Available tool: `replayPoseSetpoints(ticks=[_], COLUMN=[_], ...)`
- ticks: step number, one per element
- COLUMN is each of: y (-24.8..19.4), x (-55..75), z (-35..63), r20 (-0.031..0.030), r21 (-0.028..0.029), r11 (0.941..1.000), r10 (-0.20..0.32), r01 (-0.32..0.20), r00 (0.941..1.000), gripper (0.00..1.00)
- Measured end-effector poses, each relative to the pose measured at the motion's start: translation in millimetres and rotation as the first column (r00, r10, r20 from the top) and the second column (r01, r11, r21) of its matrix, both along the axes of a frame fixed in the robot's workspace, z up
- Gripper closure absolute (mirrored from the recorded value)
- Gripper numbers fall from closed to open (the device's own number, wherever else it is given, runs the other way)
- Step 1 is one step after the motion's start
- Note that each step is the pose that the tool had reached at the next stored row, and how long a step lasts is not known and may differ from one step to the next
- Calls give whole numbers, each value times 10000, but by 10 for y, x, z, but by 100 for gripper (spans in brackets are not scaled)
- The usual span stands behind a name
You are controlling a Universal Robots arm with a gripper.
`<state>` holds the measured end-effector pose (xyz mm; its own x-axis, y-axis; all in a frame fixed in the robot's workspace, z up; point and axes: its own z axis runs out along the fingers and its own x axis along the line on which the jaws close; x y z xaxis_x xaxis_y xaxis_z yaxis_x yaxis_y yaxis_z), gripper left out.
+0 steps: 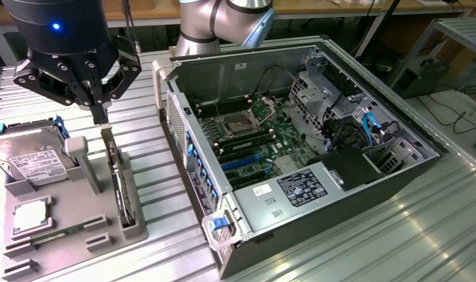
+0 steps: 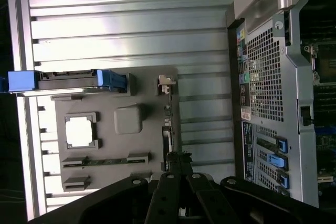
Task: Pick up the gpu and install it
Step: 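Reach for the gpu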
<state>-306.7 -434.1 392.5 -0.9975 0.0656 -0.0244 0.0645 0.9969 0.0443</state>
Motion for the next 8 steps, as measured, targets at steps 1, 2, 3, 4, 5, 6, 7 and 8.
replayPoseSetpoints(ticks=[1, 2, 3, 4, 5, 6, 7, 8], y=[-5, -11, -17, -22, -28, -34, -41, -45], x=[-15, -30, -46, -59, -76, -90, -105, -116], z=[0, 0, 0, -1, 0, 0, 0, -1], r20=[0, 0, 0, 1, 0, 0, -1, 0], r21=[0, 0, 0, 1, 0, 0, -1, 0], r11=[10000, 10000, 10000, 10000, 10000, 10000, 10000, 10000], r10=[0, 0, 0, 0, 0, 0, 0, 0], r01=[0, 0, 0, 0, 0, 0, 0, 0], r00=[10000, 10000, 10000, 10000, 10000, 10000, 10000, 10000], gripper=[89, 89, 89, 89, 89, 89, 89, 89])
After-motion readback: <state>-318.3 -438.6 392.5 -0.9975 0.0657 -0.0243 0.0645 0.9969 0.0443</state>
